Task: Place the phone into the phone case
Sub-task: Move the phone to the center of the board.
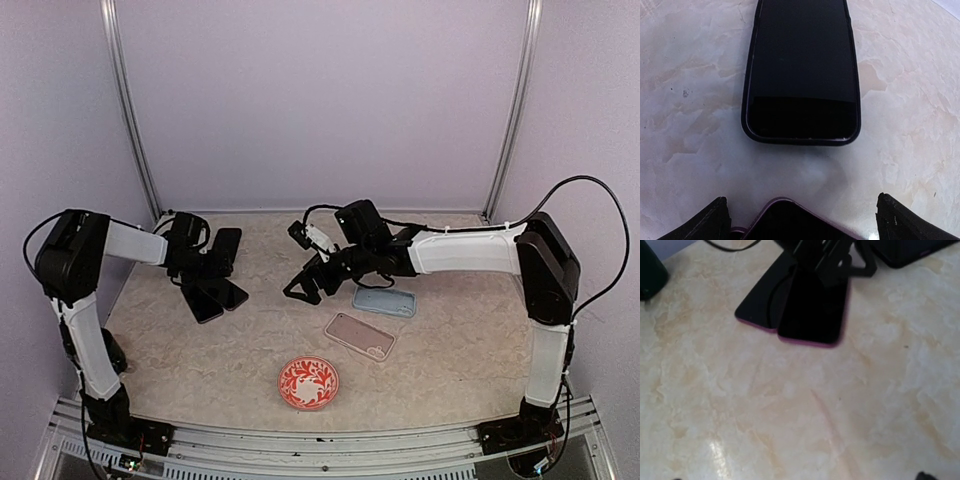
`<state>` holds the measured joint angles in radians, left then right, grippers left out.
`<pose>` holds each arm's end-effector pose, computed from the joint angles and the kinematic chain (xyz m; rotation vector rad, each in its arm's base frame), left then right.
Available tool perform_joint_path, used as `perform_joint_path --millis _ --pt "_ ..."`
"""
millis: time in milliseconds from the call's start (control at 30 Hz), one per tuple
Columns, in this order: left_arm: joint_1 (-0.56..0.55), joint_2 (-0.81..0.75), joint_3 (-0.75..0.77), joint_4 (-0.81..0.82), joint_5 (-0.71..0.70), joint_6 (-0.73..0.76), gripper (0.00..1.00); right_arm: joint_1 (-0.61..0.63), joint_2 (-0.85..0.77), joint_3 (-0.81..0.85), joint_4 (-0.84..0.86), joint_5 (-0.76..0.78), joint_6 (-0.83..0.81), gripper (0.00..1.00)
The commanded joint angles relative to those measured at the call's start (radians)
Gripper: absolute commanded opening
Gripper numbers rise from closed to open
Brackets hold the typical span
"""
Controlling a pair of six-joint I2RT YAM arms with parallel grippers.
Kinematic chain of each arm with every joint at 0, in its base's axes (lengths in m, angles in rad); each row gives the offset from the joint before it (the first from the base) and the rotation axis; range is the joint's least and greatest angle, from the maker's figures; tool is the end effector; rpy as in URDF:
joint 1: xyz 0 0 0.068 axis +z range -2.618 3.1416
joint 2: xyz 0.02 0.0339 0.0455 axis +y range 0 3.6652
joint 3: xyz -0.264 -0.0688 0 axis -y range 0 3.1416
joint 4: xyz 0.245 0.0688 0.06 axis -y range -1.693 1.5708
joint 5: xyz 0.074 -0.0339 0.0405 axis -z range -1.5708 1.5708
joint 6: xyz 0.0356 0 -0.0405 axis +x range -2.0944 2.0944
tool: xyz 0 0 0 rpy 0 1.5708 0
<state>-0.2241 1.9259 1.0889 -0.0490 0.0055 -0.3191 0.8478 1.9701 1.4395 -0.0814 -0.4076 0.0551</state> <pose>0.3800 -0.0868 0.1344 -0.1150 2.4698 -0.2430 0.2882 0.3480 0.2232 -1.1036 2.0041 0.9389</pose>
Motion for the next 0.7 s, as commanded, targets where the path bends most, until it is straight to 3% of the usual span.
perform_joint_path --millis 0,267,667 --pt "-0.03 -0.036 -0.058 -0.053 0.051 -0.032 0.99 0.005 0.04 0.033 -0.032 -0.017 -0.044 1.0" --pt "-0.087 -0.057 -0.078 -0.034 0.06 -0.047 0.99 0.005 0.14 0.096 -0.055 0.034 -0.208 1.0" --pt "-0.185 -0.072 -0.119 0.009 0.082 -0.11 0.99 0.014 0.197 0.095 -0.018 0.109 -0.248 1.0"
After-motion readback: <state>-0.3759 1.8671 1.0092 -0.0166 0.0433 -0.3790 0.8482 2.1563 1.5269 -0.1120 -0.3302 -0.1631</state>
